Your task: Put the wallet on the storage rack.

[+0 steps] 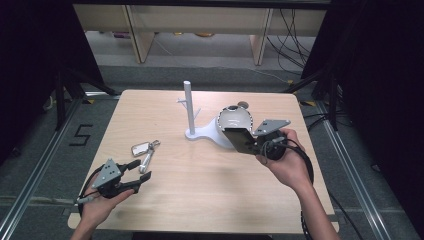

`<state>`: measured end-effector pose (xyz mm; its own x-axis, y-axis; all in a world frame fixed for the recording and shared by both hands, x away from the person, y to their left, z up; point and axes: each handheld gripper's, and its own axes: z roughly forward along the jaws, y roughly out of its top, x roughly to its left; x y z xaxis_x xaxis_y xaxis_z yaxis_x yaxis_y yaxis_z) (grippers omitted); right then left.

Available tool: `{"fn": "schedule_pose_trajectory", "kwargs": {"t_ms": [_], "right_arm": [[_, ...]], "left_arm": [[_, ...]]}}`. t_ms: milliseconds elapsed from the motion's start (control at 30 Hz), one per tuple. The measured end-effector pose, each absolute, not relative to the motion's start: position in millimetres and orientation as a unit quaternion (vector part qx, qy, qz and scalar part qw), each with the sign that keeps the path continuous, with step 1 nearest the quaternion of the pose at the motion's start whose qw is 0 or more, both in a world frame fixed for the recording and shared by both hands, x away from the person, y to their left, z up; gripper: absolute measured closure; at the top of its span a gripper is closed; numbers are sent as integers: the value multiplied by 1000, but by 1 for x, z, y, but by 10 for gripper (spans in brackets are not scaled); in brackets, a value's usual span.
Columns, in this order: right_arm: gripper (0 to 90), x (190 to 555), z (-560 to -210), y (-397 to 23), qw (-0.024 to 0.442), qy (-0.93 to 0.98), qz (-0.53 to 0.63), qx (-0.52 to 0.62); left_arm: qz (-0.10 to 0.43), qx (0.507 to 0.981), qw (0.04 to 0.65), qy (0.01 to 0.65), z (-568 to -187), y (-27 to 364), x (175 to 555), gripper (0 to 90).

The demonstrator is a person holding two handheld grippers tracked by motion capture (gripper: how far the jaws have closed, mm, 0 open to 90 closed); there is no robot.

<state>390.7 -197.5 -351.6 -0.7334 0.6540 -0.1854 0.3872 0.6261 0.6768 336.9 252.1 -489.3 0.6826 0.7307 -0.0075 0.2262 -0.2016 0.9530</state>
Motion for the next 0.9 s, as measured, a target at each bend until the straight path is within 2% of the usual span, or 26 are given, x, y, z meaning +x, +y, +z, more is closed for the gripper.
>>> {"fn": "schedule_pose_trajectory", "kwargs": {"t_ms": [367, 900], "right_arm": [[781, 408, -345, -199, 250, 876, 304, 279], [780, 421, -342, -199, 256, 876, 296, 283]], "left_arm": [[231, 735, 547, 326, -491, 253, 338, 385], [230, 734, 546, 333, -491, 254, 337, 382]]}}
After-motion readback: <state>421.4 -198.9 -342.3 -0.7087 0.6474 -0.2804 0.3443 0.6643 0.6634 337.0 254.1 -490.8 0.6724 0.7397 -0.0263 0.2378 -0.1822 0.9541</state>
